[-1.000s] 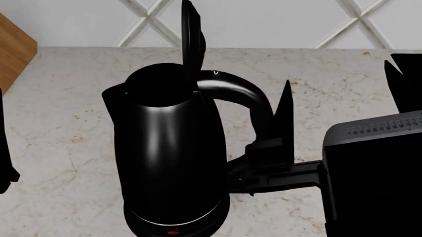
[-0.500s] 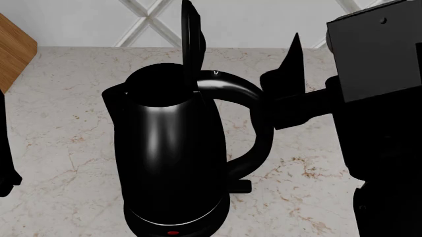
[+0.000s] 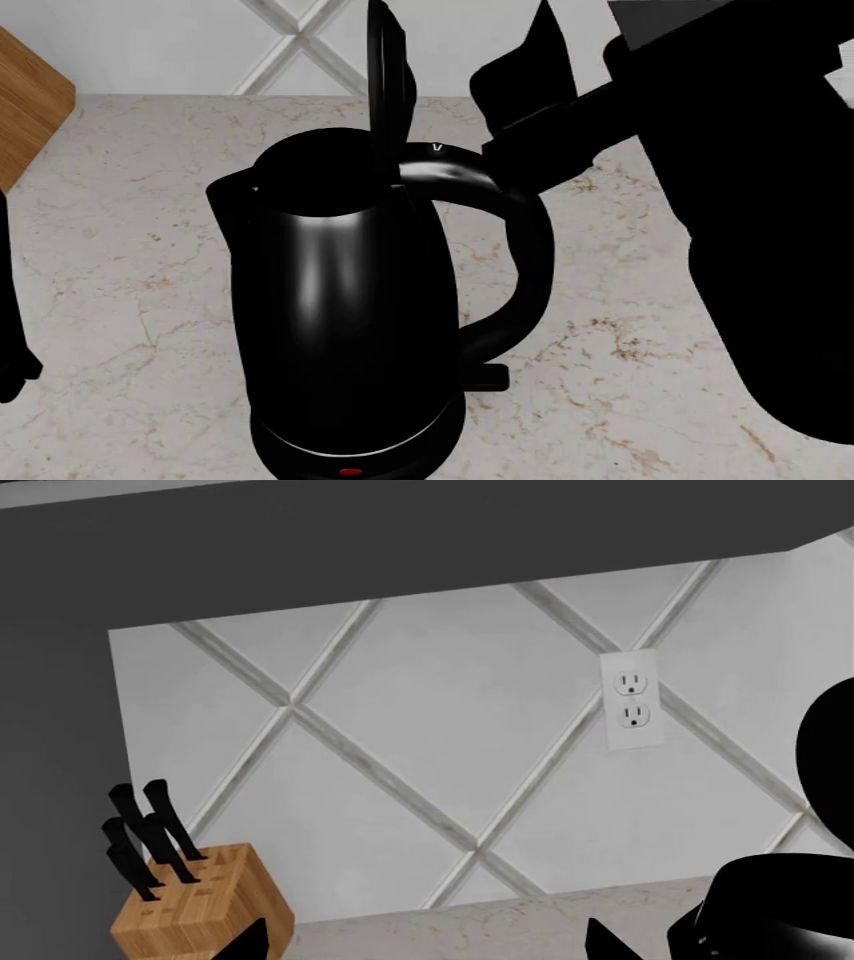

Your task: Close the lid of the electric kettle.

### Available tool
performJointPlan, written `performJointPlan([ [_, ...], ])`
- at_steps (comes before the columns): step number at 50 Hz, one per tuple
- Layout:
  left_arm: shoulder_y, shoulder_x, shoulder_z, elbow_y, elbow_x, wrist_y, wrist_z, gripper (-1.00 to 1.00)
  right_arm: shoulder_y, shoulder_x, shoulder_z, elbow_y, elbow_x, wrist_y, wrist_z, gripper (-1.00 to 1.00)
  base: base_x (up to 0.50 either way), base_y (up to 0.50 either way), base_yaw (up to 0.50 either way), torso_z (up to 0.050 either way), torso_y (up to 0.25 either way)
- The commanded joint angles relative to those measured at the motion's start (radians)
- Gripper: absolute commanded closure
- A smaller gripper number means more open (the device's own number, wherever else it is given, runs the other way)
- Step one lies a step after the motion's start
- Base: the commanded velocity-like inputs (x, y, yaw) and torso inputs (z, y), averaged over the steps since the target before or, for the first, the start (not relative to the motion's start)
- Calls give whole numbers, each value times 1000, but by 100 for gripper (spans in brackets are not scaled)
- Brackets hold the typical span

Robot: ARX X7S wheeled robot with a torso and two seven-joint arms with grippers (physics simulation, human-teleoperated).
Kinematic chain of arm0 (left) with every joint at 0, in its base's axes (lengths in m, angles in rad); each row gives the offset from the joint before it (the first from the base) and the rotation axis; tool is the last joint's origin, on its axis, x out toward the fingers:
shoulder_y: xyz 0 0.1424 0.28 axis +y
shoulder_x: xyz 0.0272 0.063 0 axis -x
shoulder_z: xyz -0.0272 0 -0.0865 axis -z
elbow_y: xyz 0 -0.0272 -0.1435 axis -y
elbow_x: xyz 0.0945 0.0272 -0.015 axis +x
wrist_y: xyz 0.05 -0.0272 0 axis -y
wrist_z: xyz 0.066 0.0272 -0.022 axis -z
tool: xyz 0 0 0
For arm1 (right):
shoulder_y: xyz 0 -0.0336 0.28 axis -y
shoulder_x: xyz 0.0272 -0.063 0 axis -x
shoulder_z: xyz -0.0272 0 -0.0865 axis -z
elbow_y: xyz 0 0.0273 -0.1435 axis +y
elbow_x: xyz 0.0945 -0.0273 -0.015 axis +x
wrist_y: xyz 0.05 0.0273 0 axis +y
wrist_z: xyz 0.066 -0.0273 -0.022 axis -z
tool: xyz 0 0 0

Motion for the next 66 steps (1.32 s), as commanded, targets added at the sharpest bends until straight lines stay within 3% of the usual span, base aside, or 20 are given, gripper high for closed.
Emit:
performJointPlan([
  [1, 15, -3, 3, -2, 11, 15, 4, -100, 131, -14, -99, 68, 107, 47, 23, -100, 0, 0, 0, 0, 0],
  [26, 69, -16, -12, -5, 46, 64, 21, -100, 120, -90, -246, 132, 64, -70, -62, -100, 0, 0, 0, 0, 0],
  [52, 82, -49, -56, 31, 2, 86, -14, -100, 80, -136, -296, 200, 74, -119, -94, -100, 0, 0, 0, 0, 0],
  [59, 120, -47, -57, 16, 37, 112, 11, -100, 192, -112, -115, 137, 271, -114, 59, -100, 0, 0, 0, 0, 0],
  [66, 112, -48, -46, 18, 34, 109, 4, -100, 242, -56, -53, 94, 497, -103, 223, -100, 0, 0, 0, 0, 0],
])
